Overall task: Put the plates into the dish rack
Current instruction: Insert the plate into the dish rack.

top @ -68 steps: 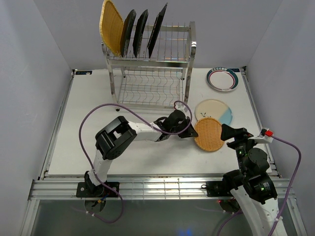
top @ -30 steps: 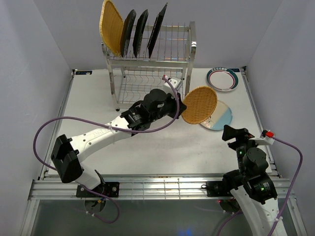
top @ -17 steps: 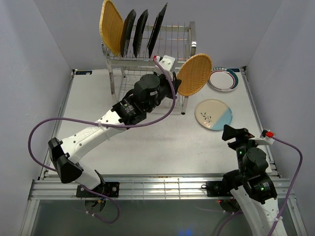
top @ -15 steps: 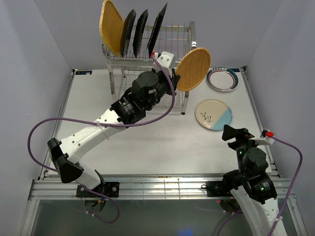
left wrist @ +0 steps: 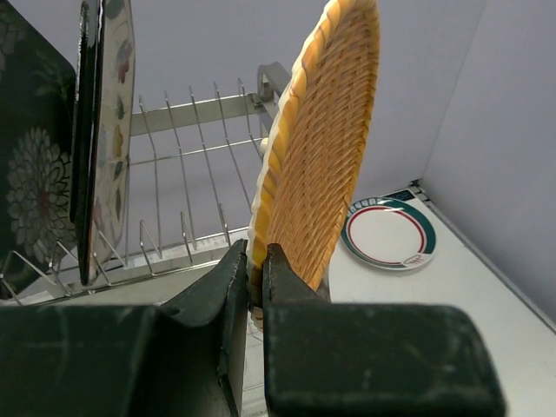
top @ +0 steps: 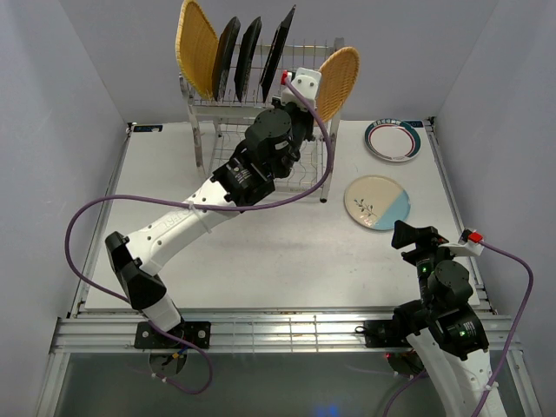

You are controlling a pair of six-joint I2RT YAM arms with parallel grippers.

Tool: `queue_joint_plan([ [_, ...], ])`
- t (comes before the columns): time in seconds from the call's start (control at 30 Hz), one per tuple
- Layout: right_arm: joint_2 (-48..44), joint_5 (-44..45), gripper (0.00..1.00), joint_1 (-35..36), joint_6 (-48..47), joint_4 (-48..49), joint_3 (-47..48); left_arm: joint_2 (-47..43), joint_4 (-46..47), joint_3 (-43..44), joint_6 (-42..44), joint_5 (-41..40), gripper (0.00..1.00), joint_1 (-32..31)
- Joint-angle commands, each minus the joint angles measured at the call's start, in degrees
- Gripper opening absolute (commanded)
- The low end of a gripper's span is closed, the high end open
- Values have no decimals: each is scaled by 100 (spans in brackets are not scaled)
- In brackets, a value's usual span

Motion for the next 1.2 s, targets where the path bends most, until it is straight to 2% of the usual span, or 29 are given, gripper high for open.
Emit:
queue_joint_plan([
  [0.0,-471,78,77,-19,-5,312,1,-147,827,305,592,-491,0,-43],
  [0.13,-471,69,77,-19,-14,312,-7,-50,1389,366,1163,-746,0,-52],
  [0.47,-462,69,77,-19,-22,339,-25,151,1442,822,1401,-1114,0,-237],
  [0.6,-471,69,77,-19,-31,339,-25,626,1697,1288,2024,-1510,0,-245],
  [0.97,-480,34,77,-19,-40,330,-16,1356,3322,1561,3738,-1968,0,-237],
  [1.17,-480,16,77,-19,-49,330,-16,1453,3569,1570,4003,-1898,0,-184],
])
